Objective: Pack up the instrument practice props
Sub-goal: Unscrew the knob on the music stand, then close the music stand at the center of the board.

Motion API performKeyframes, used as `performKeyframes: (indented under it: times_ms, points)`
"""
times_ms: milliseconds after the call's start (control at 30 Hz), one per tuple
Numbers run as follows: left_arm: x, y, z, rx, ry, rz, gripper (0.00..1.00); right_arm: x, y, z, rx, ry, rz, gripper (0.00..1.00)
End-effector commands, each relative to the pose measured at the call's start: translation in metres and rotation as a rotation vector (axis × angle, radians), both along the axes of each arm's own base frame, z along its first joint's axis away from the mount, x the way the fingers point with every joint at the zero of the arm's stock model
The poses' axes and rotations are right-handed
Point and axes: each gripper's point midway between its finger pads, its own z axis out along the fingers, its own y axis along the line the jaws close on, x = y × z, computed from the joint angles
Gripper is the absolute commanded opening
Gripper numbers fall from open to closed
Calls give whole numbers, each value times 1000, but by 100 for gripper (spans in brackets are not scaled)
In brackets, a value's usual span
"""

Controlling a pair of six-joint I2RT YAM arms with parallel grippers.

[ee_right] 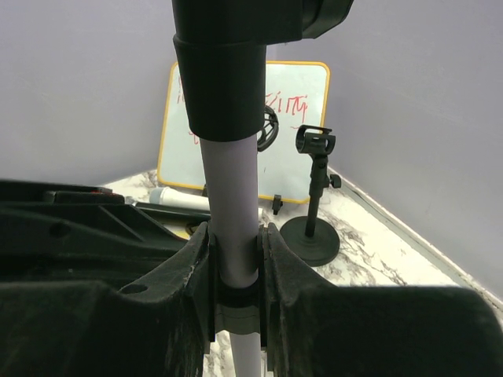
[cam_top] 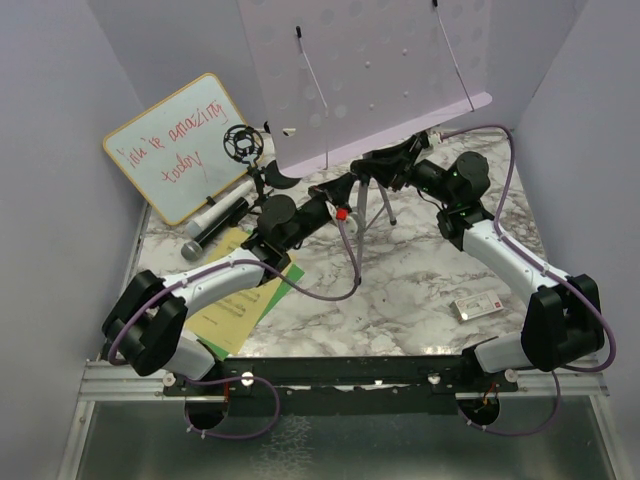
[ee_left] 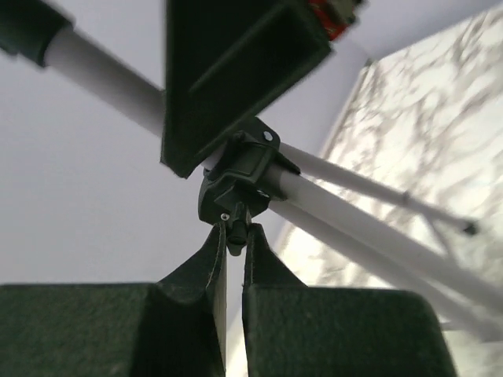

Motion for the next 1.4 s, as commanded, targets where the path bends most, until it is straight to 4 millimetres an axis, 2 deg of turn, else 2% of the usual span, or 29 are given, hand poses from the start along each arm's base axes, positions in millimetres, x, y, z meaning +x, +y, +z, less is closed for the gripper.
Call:
performKeyframes:
  times_ms: [0,167,333,433,567,600,667,833,1000,1100,1200,1367]
  points:
    - [-6,-9,16,-420,487,-52,0,-19,18,-30,-48,141,129,1]
    - [-4,-6,13,-794,896,-61,0,-19,18,-30,-51,139,126,1]
    - [-3,5,0,-1186,1308,-76,0,-18,17,-31,-54,139,121,1]
    - [-5,12,-15,-1476,1630,-105,0,-17,18,-32,-57,139,121,1]
    - [-11,11,-32,-1645,1902,-128,0,-16,18,-34,-60,144,121,1]
    - [-12,11,-29,-1650,1913,-138,0,-16,18,-34,-61,143,121,1]
    - [-12,13,-19,-1665,1908,-163,10,-17,18,-33,-61,143,120,1]
    - [-13,25,4,-1676,1810,-180,24,-15,17,-34,-64,142,114,1]
    - [-8,44,4,-1616,1617,-60,46,-16,18,-35,-65,146,121,1]
    - [-5,54,12,-1526,1450,-15,49,-16,18,-35,-68,138,118,1]
    - [-1,58,21,-1365,1273,23,51,-15,18,-37,-75,139,119,1]
    - [2,50,44,-1135,1046,-23,58,-14,19,-39,-82,143,125,1]
